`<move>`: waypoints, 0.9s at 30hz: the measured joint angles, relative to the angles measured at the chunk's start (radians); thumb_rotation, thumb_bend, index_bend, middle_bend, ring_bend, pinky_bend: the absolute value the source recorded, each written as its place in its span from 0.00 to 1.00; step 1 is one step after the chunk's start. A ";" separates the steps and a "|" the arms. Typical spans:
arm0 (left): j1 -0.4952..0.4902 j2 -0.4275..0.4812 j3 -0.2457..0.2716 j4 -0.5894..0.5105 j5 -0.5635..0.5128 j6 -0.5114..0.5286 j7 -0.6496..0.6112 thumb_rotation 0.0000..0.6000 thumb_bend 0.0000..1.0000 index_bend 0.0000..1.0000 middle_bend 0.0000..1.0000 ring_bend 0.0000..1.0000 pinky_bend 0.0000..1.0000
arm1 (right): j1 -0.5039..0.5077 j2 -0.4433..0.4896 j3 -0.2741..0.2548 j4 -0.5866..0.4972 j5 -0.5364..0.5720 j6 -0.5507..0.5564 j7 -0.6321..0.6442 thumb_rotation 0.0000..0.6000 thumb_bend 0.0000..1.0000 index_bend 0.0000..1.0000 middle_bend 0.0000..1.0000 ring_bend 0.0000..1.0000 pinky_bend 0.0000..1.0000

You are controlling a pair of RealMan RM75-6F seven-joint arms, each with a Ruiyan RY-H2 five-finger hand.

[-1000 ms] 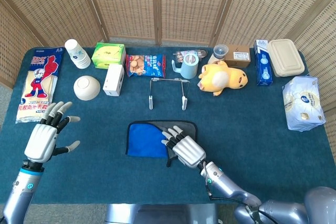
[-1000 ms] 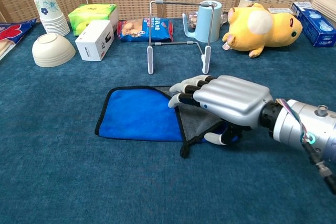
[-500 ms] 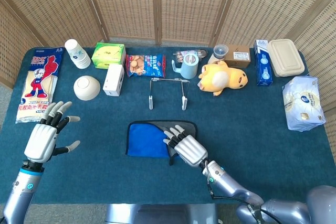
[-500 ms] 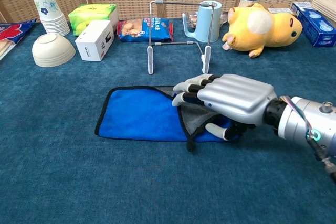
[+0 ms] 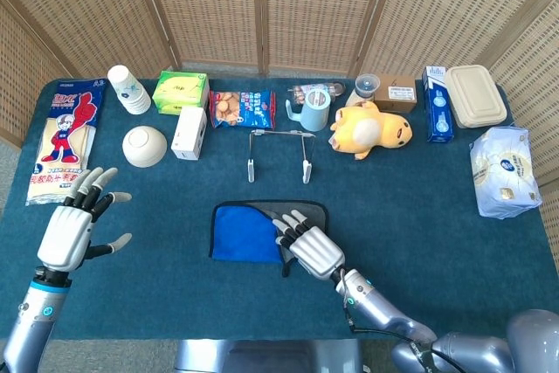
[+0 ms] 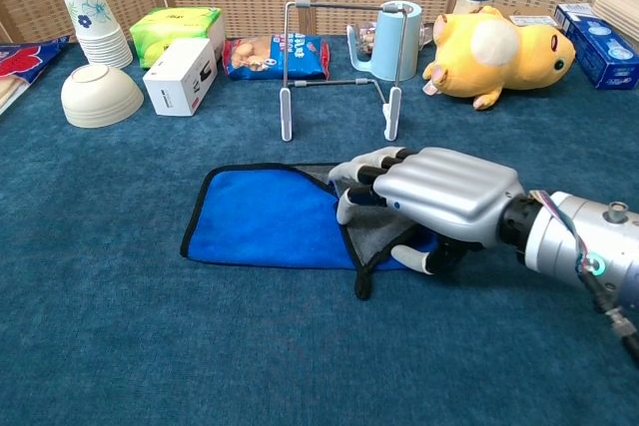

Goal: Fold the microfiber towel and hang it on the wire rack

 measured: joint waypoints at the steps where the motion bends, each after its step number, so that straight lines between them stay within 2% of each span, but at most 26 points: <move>1: 0.001 0.001 0.000 -0.001 0.001 0.001 -0.001 1.00 0.24 0.34 0.10 0.00 0.00 | 0.000 -0.004 0.000 0.004 0.000 0.001 0.001 1.00 0.41 0.30 0.08 0.00 0.00; 11: 0.007 0.006 -0.003 0.000 0.011 0.012 -0.008 1.00 0.24 0.34 0.10 0.00 0.00 | 0.013 -0.031 0.013 0.027 0.000 0.006 0.015 1.00 0.45 0.38 0.12 0.00 0.00; 19: 0.008 0.006 -0.006 0.002 0.014 0.013 -0.011 1.00 0.24 0.33 0.09 0.00 0.00 | 0.016 -0.044 0.018 0.038 0.002 0.015 0.031 1.00 0.43 0.49 0.14 0.00 0.00; 27: 0.009 0.003 -0.006 0.004 0.014 0.011 -0.011 1.00 0.24 0.33 0.09 0.00 0.00 | 0.010 -0.041 0.035 0.033 0.020 0.033 0.047 1.00 0.42 0.55 0.15 0.00 0.00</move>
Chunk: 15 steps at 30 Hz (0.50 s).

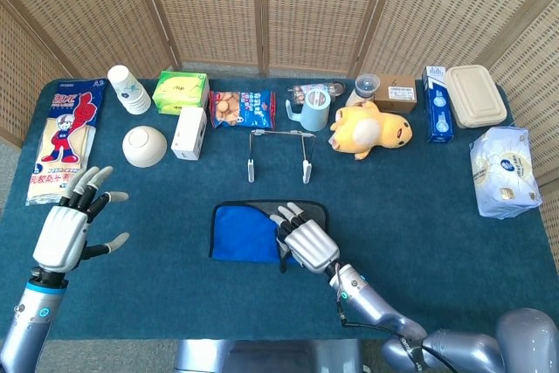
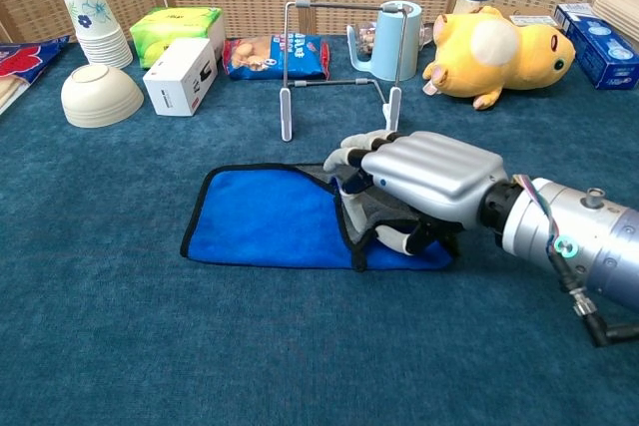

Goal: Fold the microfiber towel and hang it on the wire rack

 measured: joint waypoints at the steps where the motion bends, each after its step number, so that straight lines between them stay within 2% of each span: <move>1: 0.000 -0.001 0.000 0.000 0.000 0.001 0.000 1.00 0.24 0.33 0.08 0.00 0.00 | -0.001 0.001 0.002 -0.001 0.003 0.002 0.002 1.00 0.42 0.55 0.15 0.00 0.00; 15: 0.003 -0.001 -0.001 -0.007 0.004 0.002 0.011 1.00 0.24 0.33 0.08 0.00 0.00 | -0.016 0.016 0.052 -0.010 0.064 0.035 0.030 1.00 0.41 0.57 0.15 0.00 0.00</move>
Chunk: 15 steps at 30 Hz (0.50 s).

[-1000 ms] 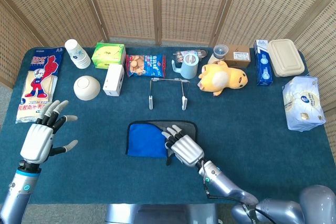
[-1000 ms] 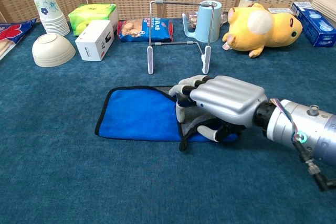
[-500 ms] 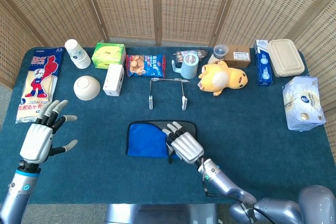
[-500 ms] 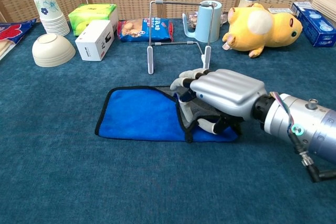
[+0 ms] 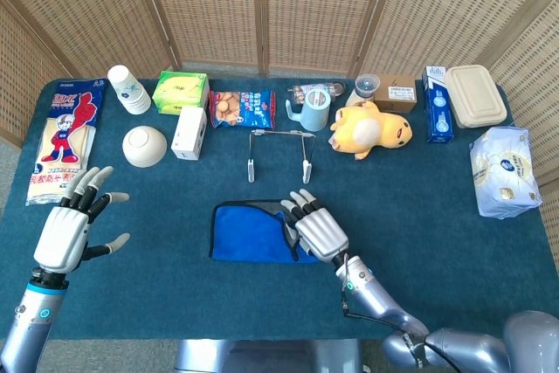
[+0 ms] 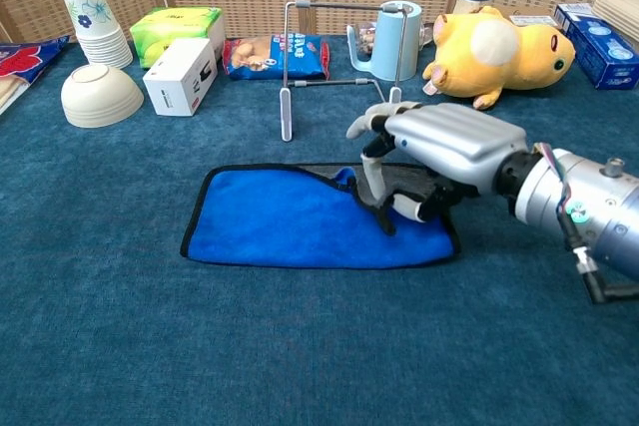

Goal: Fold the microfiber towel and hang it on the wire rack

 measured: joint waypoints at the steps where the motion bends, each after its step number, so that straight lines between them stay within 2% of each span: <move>1: 0.000 0.000 0.000 -0.001 0.000 0.000 0.001 1.00 0.24 0.33 0.08 0.00 0.00 | 0.000 0.001 0.004 0.000 0.006 0.001 0.002 1.00 0.41 0.57 0.15 0.00 0.00; 8: 0.001 0.002 -0.002 -0.006 0.002 0.001 0.009 1.00 0.24 0.33 0.08 0.00 0.00 | 0.003 0.005 0.043 0.013 0.058 -0.003 0.030 1.00 0.39 0.56 0.15 0.00 0.00; 15: 0.005 0.005 0.001 -0.016 0.007 0.004 0.019 1.00 0.24 0.33 0.08 0.00 0.00 | 0.021 0.007 0.060 0.038 0.101 -0.042 0.050 1.00 0.39 0.56 0.15 0.00 0.00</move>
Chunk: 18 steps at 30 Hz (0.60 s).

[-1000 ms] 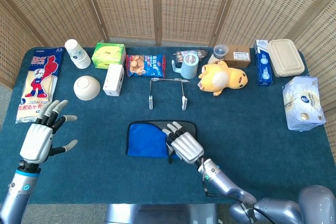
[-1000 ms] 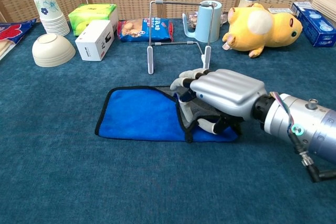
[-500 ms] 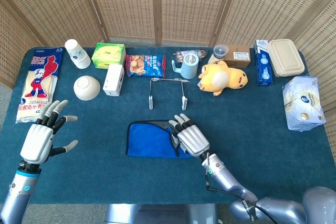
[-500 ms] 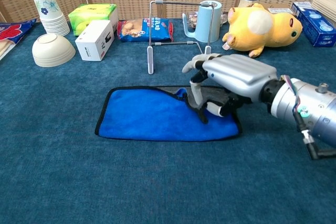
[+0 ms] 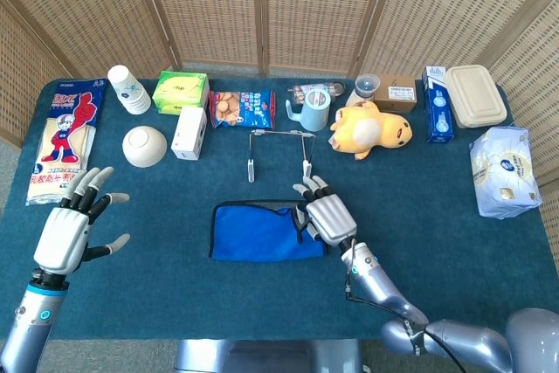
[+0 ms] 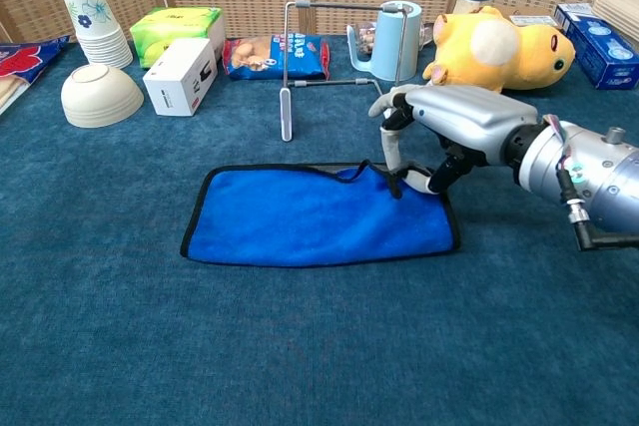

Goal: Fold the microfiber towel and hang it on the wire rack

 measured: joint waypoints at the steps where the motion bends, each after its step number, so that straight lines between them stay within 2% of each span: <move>1: 0.001 0.001 0.000 -0.001 0.001 0.001 0.001 1.00 0.24 0.33 0.08 0.00 0.00 | 0.002 -0.001 0.002 0.005 0.005 -0.006 0.005 1.00 0.39 0.55 0.15 0.00 0.00; 6: 0.006 0.007 0.001 -0.008 0.004 0.008 0.007 1.00 0.24 0.33 0.08 0.00 0.00 | 0.018 -0.007 0.009 0.038 0.028 -0.035 0.023 1.00 0.41 0.47 0.15 0.00 0.00; 8: 0.008 0.010 0.002 -0.011 0.006 0.012 0.008 1.00 0.24 0.33 0.08 0.00 0.00 | 0.023 -0.008 0.012 0.050 0.037 -0.045 0.028 1.00 0.41 0.40 0.14 0.00 0.00; 13: 0.015 0.017 0.003 -0.017 0.010 0.020 0.011 1.00 0.24 0.33 0.08 0.00 0.00 | 0.031 0.001 0.016 0.059 0.061 -0.064 0.036 1.00 0.41 0.15 0.09 0.00 0.00; 18: 0.018 0.020 0.003 -0.022 0.015 0.026 0.015 1.00 0.24 0.33 0.08 0.00 0.00 | 0.036 0.021 0.019 0.045 0.075 -0.074 0.033 1.00 0.41 0.05 0.03 0.00 0.00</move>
